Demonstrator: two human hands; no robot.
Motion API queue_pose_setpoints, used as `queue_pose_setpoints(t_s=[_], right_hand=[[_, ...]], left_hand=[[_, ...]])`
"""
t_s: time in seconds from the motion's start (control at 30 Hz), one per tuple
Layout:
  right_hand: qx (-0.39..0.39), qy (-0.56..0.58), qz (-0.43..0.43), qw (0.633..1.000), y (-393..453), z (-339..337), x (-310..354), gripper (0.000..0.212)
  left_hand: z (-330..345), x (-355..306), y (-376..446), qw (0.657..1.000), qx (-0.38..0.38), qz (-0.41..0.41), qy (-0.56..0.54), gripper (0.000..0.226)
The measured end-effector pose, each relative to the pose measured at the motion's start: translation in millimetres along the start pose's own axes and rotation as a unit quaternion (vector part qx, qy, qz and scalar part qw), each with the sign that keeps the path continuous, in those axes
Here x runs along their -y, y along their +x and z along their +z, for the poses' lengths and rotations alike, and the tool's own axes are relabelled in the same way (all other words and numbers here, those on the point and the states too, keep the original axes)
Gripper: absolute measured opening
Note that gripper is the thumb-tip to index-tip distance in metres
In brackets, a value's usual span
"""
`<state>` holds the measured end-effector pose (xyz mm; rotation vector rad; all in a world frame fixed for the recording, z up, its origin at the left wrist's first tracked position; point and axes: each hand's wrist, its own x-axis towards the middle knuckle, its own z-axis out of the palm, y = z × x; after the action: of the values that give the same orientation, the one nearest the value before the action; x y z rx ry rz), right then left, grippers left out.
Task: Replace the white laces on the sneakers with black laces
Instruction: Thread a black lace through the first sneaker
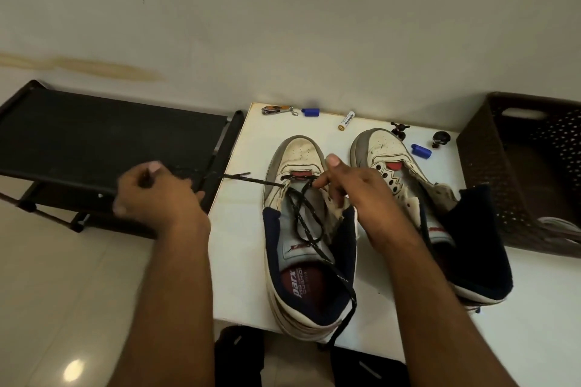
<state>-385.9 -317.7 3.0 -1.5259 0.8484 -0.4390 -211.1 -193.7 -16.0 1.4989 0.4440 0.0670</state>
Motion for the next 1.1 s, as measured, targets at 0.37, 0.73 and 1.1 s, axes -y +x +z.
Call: queue_pose_setpoints(t_s=[0.37, 0.73, 1.1], right_hand=[[-0.063, -0.006, -0.072, 0.995, 13, 3, -16, 0.047], [-0.035, -0.084, -0.084, 0.992, 14, -6, -14, 0.044], [-0.029, -0.163, -0.021, 0.986, 11, -12, -10, 0.009]], left_hand=[[17, 1, -47, 0.688, 0.415, 0.174, 0.569, 0.035], [-9, -23, -8, 0.876, -0.017, 0.319, 0.361, 0.038], [20, 13, -45, 0.772, 0.493, 0.177, 0.361, 0.007]])
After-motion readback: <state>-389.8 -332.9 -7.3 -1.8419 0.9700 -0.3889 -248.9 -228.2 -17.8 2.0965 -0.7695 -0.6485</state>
